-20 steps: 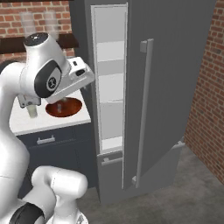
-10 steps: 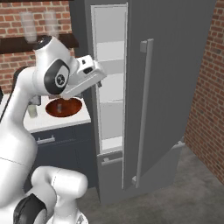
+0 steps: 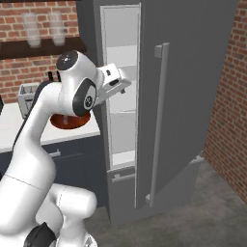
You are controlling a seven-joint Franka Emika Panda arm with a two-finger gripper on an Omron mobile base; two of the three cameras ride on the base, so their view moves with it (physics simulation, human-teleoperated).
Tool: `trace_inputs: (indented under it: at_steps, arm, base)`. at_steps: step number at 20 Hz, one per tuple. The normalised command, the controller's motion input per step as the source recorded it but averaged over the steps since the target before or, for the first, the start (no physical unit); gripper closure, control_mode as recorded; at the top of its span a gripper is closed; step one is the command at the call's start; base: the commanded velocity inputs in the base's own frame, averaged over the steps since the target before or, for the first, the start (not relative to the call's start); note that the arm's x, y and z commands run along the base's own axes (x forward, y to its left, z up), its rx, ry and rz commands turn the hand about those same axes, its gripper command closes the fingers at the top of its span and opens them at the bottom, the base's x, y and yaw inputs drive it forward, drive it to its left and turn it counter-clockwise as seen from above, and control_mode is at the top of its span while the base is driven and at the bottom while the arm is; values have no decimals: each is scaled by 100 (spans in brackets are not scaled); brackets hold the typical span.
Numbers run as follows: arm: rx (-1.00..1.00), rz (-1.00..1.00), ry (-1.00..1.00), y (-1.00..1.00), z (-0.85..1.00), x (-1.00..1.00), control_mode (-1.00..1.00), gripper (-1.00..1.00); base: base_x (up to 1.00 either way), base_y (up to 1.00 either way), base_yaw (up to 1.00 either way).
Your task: Grab a lemon wedge from the fridge and one ice cube from the ice bowl, and put them in the glass of lemonade.
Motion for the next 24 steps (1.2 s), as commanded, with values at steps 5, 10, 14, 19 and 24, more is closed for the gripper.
trace_inputs:
  at_steps: [5, 10, 14, 19, 24]
  arm:
    - [-5, 2, -12, 22, 0, 1, -100, -100]
    - [-8, -4, 0, 0, 0, 36, -100, -100]
    - [-2, -8, 0, -2, 0, 50, -100, -100]
    - [-2, -9, 1, -21, 0, 25, -100, -100]
    - [0, -11, 0, -47, -3, 0, -100, -100]
  base:
    - [0, 0, 0]
    - [0, 0, 0]
    - [0, 0, 0]
    - [0, 0, 0]
    - [0, 0, 0]
